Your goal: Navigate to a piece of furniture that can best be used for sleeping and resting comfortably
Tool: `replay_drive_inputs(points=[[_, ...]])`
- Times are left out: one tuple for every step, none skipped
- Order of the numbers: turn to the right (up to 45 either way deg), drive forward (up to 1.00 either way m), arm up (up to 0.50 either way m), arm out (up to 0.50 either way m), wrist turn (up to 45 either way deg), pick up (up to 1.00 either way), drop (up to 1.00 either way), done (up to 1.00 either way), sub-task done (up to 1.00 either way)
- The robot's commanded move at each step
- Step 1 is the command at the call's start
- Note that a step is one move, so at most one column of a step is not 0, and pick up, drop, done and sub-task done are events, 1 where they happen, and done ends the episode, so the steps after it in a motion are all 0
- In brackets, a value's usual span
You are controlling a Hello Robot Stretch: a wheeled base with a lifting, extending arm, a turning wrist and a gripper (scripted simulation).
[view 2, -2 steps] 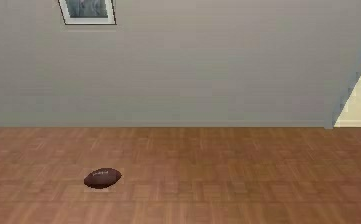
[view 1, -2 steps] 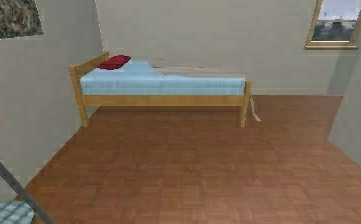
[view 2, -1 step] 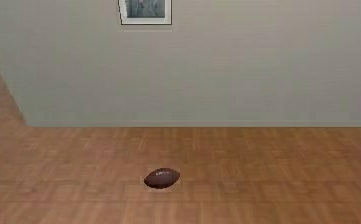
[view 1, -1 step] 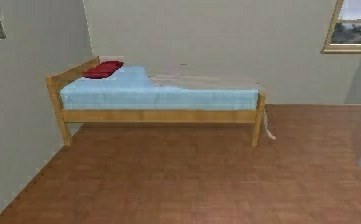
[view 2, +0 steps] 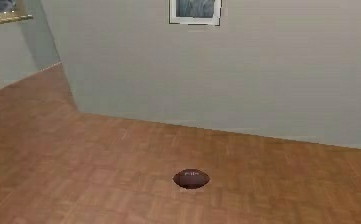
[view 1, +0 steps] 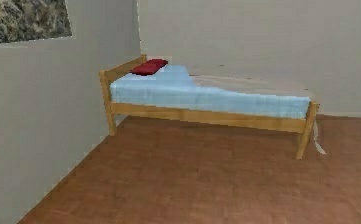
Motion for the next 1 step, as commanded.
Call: replay_drive_inputs(points=[[0.0, 1.00, 0.00, 0.00, 0.0, 0.00, 0.00, 0.00, 0.00]])
